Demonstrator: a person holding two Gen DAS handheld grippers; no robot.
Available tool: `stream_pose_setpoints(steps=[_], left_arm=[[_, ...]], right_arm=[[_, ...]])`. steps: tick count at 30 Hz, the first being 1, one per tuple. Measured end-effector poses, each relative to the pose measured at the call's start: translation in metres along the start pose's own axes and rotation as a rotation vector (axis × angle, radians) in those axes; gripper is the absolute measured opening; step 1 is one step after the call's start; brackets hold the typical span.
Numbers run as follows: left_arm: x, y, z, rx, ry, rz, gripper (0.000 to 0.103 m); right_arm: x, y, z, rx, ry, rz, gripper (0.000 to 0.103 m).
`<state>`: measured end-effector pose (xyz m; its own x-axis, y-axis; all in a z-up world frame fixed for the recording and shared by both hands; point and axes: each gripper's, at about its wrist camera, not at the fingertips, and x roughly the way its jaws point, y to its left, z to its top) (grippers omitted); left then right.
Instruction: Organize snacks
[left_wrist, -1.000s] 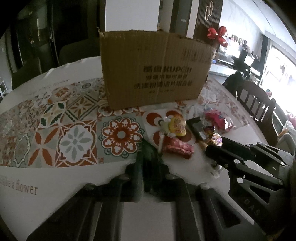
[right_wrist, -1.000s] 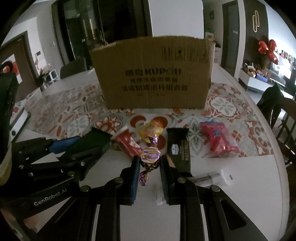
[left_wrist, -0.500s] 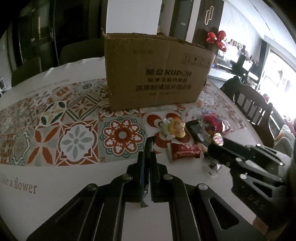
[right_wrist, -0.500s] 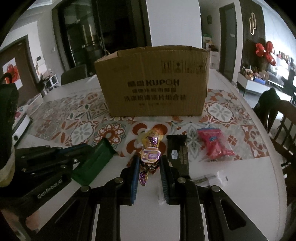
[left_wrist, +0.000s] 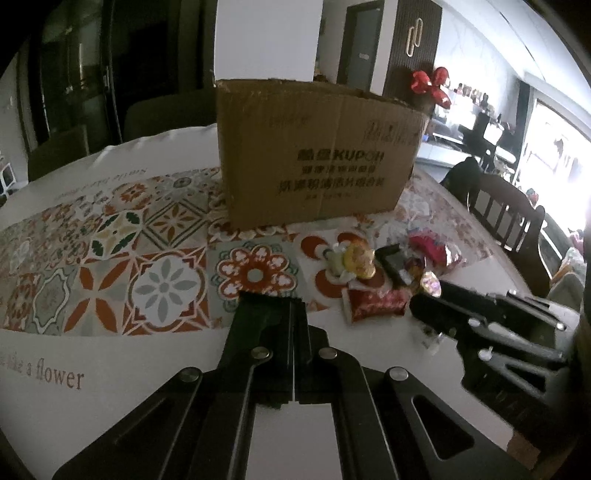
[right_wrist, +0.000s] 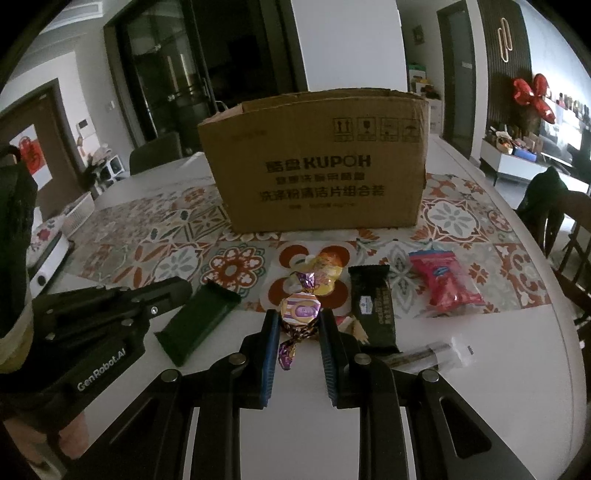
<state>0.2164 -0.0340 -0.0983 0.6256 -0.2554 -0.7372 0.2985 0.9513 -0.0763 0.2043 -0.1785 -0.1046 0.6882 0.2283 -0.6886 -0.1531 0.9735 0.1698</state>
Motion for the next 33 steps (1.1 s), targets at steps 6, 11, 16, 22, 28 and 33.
stream_pose_setpoints(steps=[6,11,16,22,28,33], left_arm=[[0.010,0.012,-0.011,0.012,0.036,0.008,0.039],[0.024,0.019,-0.014,0.045,0.066,0.032,0.052],[0.040,0.021,-0.018,0.062,0.102,0.047,0.056],[0.048,0.022,-0.021,0.041,0.108,0.052,0.052],[0.045,0.024,-0.020,0.016,0.102,0.052,0.044],[0.032,0.022,-0.016,-0.004,0.079,0.045,0.044]], right_arm=[[0.009,0.013,-0.006,-0.014,0.022,0.020,0.023],[0.019,0.020,-0.010,-0.018,0.046,0.022,0.023],[0.026,0.022,-0.010,-0.023,0.057,0.008,0.023],[0.032,0.021,-0.011,-0.015,0.070,0.001,0.023],[0.032,0.020,-0.010,-0.015,0.070,-0.001,0.023],[0.030,0.020,-0.010,-0.013,0.064,0.004,0.023]])
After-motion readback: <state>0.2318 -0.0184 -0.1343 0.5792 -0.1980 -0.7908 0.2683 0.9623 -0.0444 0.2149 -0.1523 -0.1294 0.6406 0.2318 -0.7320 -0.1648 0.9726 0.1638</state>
